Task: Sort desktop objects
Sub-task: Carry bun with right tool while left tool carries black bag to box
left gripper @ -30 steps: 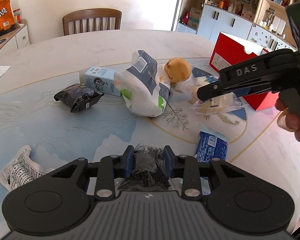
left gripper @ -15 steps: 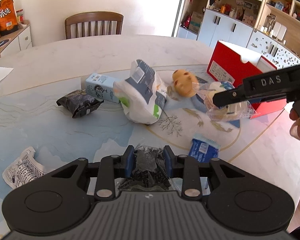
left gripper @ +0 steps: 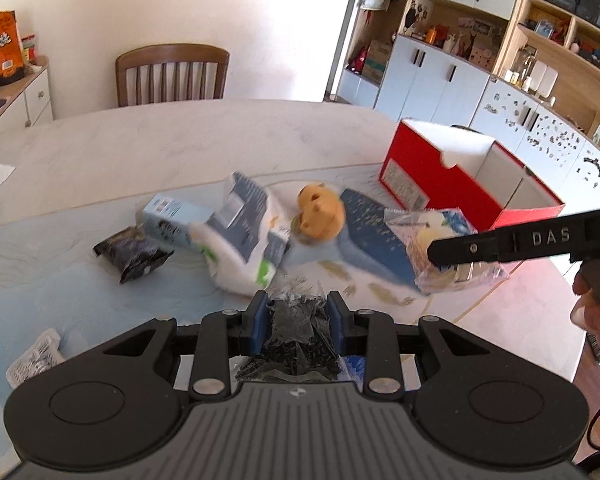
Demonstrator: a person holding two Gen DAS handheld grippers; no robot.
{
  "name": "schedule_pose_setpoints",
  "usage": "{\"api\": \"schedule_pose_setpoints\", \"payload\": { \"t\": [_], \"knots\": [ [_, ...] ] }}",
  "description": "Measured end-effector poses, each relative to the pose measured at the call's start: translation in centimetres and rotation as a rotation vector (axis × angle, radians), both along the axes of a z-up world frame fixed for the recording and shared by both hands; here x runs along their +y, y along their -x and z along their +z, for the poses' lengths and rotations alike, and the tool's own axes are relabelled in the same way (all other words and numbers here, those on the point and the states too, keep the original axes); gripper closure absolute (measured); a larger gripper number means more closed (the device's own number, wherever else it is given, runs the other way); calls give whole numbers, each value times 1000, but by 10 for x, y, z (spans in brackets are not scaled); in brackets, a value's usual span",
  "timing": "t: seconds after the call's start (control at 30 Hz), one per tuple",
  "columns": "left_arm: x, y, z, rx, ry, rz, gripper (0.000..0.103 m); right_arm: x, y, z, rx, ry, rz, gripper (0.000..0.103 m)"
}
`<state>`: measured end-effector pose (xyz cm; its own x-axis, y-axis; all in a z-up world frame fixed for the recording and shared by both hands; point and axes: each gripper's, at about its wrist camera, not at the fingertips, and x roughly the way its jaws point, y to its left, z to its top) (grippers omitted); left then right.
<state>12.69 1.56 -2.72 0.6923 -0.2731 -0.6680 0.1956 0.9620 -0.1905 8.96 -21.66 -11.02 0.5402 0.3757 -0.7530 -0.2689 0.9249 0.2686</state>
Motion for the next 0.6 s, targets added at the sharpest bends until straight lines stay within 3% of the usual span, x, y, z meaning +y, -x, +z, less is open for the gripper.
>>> {"api": "schedule_pose_setpoints", "payload": {
  "t": [0.6],
  "knots": [
    [-57,-22,35,-48,1,-36,73,-75,-13,43,-96,10,-37,51]
  ]
}}
